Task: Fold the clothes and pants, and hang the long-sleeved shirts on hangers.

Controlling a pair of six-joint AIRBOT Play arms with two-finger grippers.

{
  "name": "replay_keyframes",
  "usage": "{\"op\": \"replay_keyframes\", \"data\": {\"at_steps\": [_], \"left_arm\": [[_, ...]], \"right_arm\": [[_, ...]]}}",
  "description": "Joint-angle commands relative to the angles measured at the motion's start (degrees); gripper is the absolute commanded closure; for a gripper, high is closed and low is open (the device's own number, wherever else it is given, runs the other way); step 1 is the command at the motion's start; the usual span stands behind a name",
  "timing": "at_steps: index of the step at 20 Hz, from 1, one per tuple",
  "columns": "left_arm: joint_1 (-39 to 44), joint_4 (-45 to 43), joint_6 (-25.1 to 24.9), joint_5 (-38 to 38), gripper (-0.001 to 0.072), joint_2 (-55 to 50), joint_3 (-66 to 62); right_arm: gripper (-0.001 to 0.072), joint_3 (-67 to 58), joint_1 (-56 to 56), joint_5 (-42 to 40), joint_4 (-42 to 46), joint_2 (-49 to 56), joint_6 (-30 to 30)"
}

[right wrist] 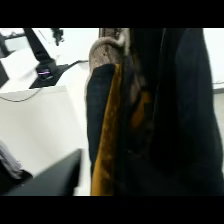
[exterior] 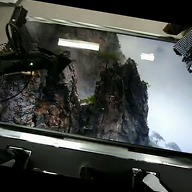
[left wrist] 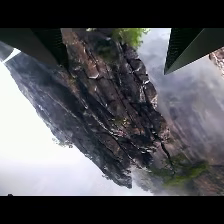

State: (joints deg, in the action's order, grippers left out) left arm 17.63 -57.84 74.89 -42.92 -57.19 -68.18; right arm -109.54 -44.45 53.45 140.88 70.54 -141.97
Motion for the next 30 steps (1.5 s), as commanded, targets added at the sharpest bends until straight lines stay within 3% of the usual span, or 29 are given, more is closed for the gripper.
{"op": "replay_keyframes", "data": {"at_steps": [1,2,5,7,9,12,14,16,19,23,24,26,27,28,30], "left_arm": [[-1.2,0.0,6.5,0.3,0.0033,0.3,-0.1],[-1.9,-0.1,9.1,0.3,0.0032,0.6,-0.1],[-4.3,-0.2,14.1,0.3,0.0032,2.3,-0.1],[-5.5,-1.2,14.3,0.3,0.0032,4.0,-0.1],[-6.4,-2.0,14.3,0.3,0.0032,5.6,-0.1],[-7.4,-2.5,14.3,-2.3,0.0032,6.9,-0.1],[-7.4,-5.7,14.3,-7.2,0.0032,7.0,-0.1],[-7.4,-10.8,16.0,-13.2,0.0032,7.0,-0.1],[-7.4,-19.2,18.3,-21.5,0.0032,7.1,0.1],[-7.5,-22.4,14.9,-22.0,0.0040,9.3,5.0],[-7.8,-22.4,13.6,-22.1,0.0140,10.0,7.0],[-8.5,-22.4,11.8,-21.8,0.0632,11.1,10.3],[-8.8,-22.4,11.3,-21.5,0.0686,11.5,11.2],[-9.0,-22.4,10.8,-21.5,0.0686,11.4,11.5],[-9.0,-23.5,8.2,-21.1,0.0686,11.5,11.5]], "right_arm": [[0.0191,0.0,-0.3,-3.8,-3.5,-3.8,1.6],[0.0157,0.0,-0.3,-5.7,-4.2,-6.1,2.0],[0.0158,0.0,-0.3,-14.1,-7.3,-12.9,1.8],[0.0157,0.0,-0.3,-22.3,-16.6,-14.8,3.3],[0.0155,0.0,1.3,-24.9,-34.4,-13.8,17.0],[0.0150,0.0,11.7,-13.4,-59.1,-8.9,43.8],[0.0151,0.0,21.4,-1.6,-65.6,-4.8,56.6],[0.0205,0.0,30.5,10.2,-64.0,-1.2,61.8],[0.0215,4.9,39.7,22.6,-63.3,1.2,62.1],[0.0227,24.8,48.2,29.1,-61.9,-3.8,62.0],[0.0231,29.5,49.7,28.8,-61.3,-5.7,62.0],[0.0478,36.8,51.7,27.8,-60.9,-9.2,61.8],[0.0589,38.9,52.2,27.7,-60.8,-10.3,61.9],[0.0686,39.9,52.3,28.0,-60.9,-11.0,61.8],[0.0688,40.0,52.3,28.6,-60.8,-11.1,61.8]]}}
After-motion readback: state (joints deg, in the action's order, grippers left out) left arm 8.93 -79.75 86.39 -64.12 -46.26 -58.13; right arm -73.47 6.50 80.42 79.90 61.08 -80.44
